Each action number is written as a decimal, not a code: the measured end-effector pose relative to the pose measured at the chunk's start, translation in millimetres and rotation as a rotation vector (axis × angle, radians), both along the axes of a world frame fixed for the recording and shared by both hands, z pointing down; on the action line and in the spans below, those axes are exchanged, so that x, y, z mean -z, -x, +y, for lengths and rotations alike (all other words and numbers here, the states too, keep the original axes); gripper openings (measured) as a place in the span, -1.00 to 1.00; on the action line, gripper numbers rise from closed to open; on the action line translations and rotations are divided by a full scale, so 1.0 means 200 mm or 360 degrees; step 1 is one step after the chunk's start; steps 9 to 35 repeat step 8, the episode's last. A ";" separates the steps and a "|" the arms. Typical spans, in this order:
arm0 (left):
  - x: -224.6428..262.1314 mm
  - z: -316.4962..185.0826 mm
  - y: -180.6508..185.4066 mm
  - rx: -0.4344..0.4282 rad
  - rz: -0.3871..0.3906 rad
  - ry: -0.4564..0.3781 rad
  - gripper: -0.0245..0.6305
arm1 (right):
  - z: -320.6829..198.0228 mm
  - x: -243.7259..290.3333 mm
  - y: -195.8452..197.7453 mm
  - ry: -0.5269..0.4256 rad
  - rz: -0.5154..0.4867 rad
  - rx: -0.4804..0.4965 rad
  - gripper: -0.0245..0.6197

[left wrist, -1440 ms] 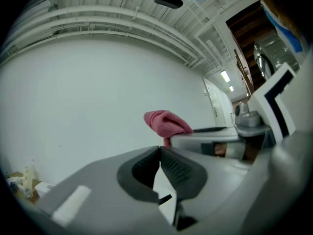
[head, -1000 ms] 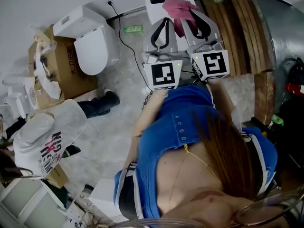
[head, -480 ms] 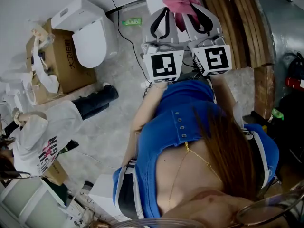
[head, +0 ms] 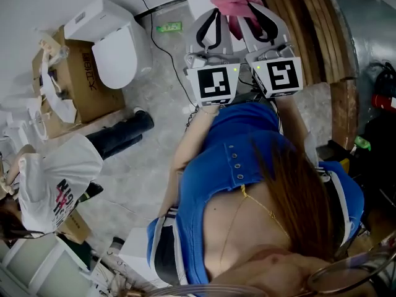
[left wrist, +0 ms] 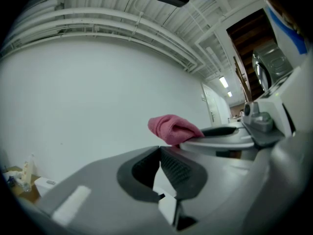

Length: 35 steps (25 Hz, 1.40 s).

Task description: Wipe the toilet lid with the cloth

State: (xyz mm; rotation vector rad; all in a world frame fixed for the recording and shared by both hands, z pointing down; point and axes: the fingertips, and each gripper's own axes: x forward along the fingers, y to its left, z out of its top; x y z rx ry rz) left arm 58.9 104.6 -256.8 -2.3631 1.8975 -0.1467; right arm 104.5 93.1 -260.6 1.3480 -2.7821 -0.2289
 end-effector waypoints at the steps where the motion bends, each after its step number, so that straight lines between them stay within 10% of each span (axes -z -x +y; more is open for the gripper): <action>1: 0.00 0.00 0.00 0.0003 -0.0003 -0.0001 -0.92 | 0.00 0.00 0.00 -0.0003 0.0002 0.0004 -0.70; 35: -0.01 0.01 -0.02 0.0012 -0.0017 0.0005 -0.92 | 0.02 -0.02 -0.01 0.0006 0.0010 0.0027 -0.70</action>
